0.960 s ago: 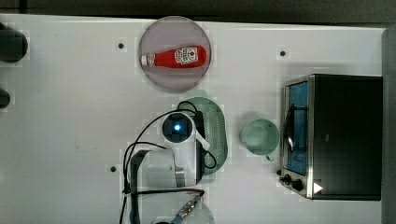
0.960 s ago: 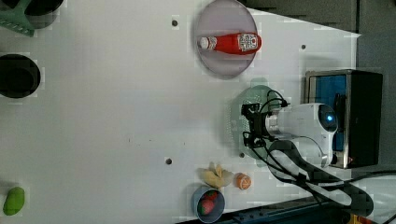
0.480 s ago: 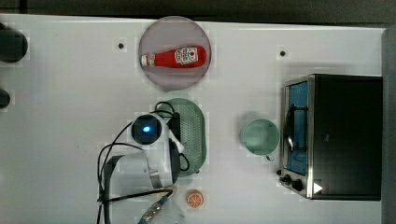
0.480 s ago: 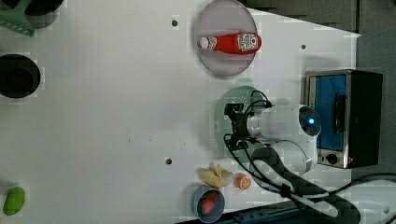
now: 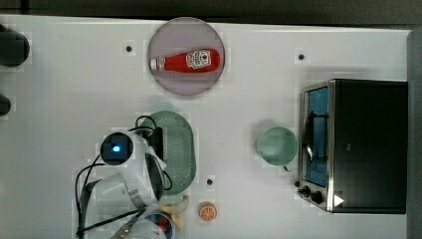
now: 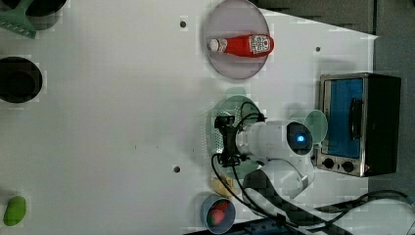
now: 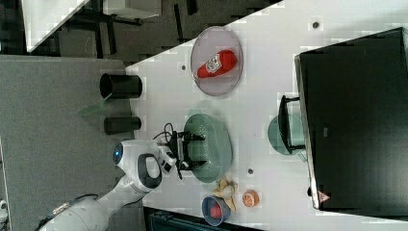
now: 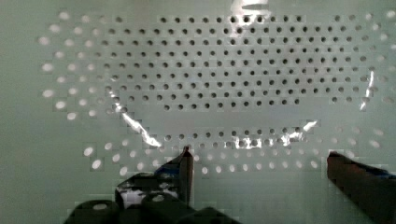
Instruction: Drag strainer right to left.
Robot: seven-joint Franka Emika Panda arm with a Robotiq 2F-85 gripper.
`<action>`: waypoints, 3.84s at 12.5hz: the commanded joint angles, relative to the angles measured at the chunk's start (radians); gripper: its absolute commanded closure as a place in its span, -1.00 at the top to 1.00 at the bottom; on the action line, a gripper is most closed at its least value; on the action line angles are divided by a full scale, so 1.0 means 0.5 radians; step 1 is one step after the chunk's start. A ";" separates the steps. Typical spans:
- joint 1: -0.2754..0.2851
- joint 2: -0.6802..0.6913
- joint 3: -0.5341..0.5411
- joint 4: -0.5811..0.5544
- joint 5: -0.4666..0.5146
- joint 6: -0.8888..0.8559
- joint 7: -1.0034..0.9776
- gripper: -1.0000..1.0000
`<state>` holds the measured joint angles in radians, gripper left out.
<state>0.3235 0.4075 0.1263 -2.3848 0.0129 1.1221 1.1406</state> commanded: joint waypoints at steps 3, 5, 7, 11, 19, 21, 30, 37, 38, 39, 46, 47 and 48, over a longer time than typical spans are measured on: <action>0.172 0.102 0.002 0.264 0.162 -0.020 0.180 1.00; 0.237 0.151 0.001 0.342 0.217 -0.022 0.190 1.00; 0.300 0.200 0.001 0.417 0.235 -0.022 0.233 1.00; 0.408 0.292 0.001 0.564 0.239 -0.037 0.387 1.00; 0.552 0.442 0.001 0.801 0.242 -0.056 0.413 1.00; 0.576 0.466 0.000 0.833 0.249 -0.053 0.415 1.00; 0.589 0.181 -0.165 0.846 0.264 -0.434 0.079 1.00; 0.520 -0.668 -0.816 0.854 0.260 -1.183 -0.965 1.00; 0.509 -0.783 -0.929 0.855 0.242 -1.312 -1.137 1.00; 0.498 -0.895 -1.038 0.856 0.198 -1.433 -1.338 1.00; 0.450 -1.362 -1.474 0.851 -0.332 -1.907 -2.159 1.00; 0.450 -1.378 -1.474 0.850 -0.332 -1.927 -2.158 1.00; 0.451 -1.376 -1.473 0.850 -0.332 -1.927 -2.158 1.00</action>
<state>0.4807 -0.3303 -0.6772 -1.9336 -0.1646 0.1608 0.1428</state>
